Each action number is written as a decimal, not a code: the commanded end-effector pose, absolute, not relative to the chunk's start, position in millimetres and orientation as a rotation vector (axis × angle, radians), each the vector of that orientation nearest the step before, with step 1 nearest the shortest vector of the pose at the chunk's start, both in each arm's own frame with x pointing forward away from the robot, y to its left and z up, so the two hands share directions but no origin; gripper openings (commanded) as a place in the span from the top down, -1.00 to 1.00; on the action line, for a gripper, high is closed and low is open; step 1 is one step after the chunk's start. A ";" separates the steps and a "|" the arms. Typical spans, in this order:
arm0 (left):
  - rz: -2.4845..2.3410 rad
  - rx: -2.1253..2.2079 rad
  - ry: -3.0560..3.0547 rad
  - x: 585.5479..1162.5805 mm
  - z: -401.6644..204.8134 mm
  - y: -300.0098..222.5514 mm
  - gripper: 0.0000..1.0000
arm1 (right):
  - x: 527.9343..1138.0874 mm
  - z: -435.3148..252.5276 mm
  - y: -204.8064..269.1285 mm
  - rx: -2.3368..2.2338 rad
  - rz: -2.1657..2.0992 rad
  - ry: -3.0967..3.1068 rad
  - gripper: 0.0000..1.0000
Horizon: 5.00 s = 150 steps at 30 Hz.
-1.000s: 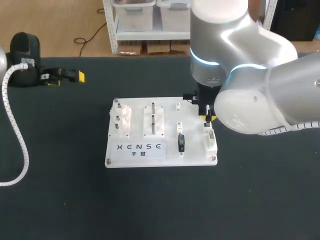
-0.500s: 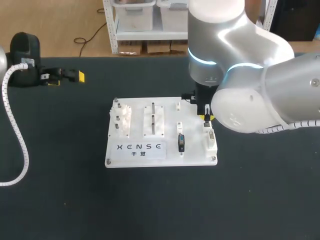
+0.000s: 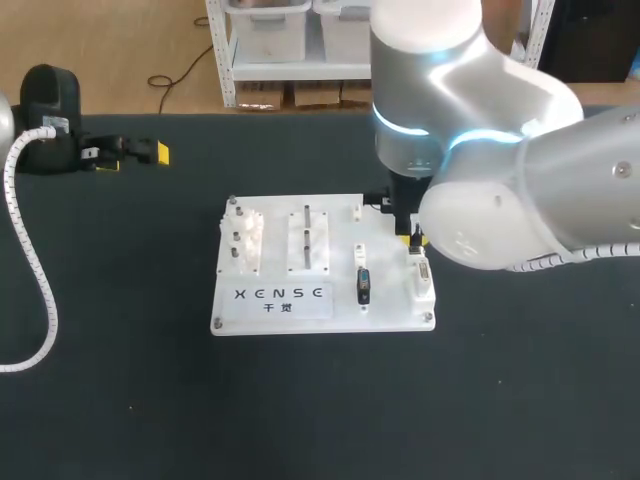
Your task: Insert the USB connector, Ethernet cable, and multi-pin plug into their matching sockets one by one.
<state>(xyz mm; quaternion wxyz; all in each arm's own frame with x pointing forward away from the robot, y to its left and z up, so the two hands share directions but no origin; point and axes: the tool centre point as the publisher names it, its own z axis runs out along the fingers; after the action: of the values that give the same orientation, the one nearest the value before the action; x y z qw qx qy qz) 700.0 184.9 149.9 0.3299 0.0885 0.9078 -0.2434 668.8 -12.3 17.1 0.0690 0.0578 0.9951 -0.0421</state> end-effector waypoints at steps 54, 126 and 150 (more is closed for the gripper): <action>-0.637 0.231 2.374 700.0 149.9 184.9 -1.00 | 604.4 17.0 63.3 -0.011 0.011 3.074 0.13; -0.637 0.231 2.374 700.0 149.9 184.9 -1.00 | 598.3 68.4 -7.7 -0.065 0.038 2.916 1.00; -0.637 0.231 2.374 700.0 149.9 184.9 -1.00 | 597.8 59.0 -8.8 -0.070 0.022 2.919 1.00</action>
<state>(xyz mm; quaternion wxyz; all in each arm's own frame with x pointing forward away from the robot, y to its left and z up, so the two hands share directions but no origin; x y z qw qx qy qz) 700.0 184.9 149.9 0.3299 0.0885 0.9078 -0.2434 599.0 -8.9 60.8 0.1074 -0.0252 0.9939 0.0085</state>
